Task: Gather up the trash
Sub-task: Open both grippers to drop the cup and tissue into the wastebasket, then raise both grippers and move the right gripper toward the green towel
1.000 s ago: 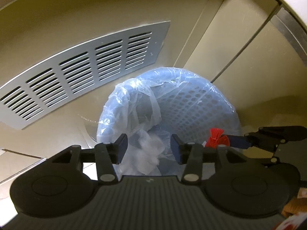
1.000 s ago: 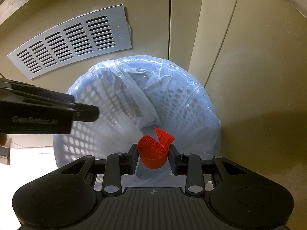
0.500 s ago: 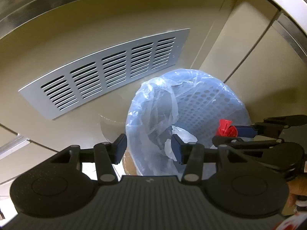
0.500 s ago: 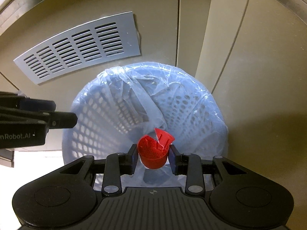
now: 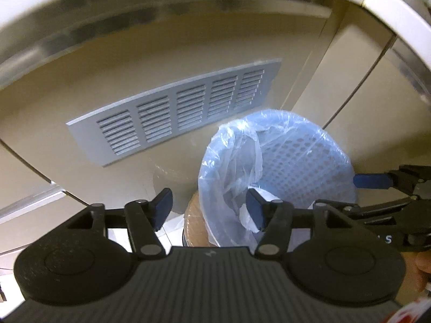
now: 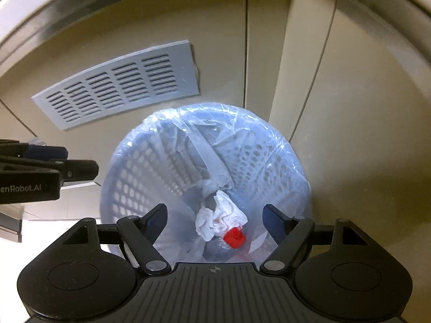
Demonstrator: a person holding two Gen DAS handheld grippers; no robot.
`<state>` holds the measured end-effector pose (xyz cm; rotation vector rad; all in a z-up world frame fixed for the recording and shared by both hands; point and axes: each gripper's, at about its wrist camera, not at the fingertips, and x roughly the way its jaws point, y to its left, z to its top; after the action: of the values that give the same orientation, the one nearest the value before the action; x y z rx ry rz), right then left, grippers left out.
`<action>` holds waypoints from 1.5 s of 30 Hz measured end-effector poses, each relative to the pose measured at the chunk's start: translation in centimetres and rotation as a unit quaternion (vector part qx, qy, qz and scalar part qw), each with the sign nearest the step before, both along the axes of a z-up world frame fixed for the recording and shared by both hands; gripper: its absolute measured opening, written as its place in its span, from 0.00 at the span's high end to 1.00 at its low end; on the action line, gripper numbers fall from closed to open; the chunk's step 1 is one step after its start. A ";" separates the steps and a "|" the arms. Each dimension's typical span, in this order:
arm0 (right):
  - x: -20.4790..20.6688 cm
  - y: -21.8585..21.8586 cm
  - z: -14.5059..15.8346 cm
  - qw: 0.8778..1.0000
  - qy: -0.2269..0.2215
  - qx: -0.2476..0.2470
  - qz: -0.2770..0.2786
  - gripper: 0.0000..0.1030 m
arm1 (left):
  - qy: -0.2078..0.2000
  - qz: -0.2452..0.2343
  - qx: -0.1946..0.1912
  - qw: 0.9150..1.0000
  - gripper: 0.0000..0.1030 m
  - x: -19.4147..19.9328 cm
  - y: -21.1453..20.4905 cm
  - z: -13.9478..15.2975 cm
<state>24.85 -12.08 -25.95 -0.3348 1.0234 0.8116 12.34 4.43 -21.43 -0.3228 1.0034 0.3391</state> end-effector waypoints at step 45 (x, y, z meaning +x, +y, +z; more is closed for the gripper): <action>6.9 -6.2 24.0 0.965 -0.250 0.058 -0.056 0.25 | -0.166 0.028 0.080 0.983 0.18 4.5 2.1 21.9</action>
<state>31.72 -18.29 -1.99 -0.3539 0.5142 0.6357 16.81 6.55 0.51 -0.2518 0.6367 0.3996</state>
